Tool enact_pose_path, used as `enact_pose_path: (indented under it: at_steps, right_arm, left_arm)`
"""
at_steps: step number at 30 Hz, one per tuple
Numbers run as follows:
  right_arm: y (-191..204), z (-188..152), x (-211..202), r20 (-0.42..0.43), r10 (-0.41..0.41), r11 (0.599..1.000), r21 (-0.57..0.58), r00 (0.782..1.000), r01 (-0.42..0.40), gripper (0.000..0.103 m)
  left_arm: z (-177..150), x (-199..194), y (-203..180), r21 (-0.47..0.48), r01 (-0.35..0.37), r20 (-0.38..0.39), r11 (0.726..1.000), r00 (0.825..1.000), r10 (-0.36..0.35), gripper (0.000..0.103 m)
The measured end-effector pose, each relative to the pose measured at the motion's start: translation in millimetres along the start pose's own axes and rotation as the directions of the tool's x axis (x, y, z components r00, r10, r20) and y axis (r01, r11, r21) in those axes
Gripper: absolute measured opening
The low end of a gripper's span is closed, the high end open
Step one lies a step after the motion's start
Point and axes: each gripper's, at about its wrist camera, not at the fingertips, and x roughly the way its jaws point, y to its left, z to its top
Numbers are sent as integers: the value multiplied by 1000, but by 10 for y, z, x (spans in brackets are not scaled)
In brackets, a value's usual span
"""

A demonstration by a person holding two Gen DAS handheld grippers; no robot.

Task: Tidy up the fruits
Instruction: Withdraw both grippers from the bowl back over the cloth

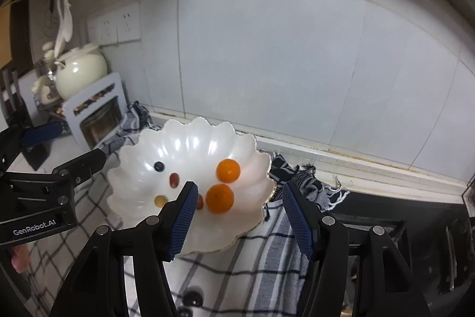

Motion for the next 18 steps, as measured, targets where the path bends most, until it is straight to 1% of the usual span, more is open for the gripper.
enact_pose_path:
  at_steps: [6, 11, 18]
  right_arm:
    - [-35, -130, -382, 66, 3, 1000, 0, 998, -3, 60]
    - [-51, -277, -669, 105, 8, 1000, -8, 994, -7, 60]
    - [-39, -484, -951, 147, 15, 1000, -15, 989, -13, 60]
  left_arm:
    - [-95, -381, -57, -8, -3, 55, 1000, 998, 4, 90]
    - [-212, -692, -125, -12, -13, 98, 1000, 995, 14, 91]
    - [-429, -1012, -222, -18, -13, 124, 1000, 992, 15, 92]
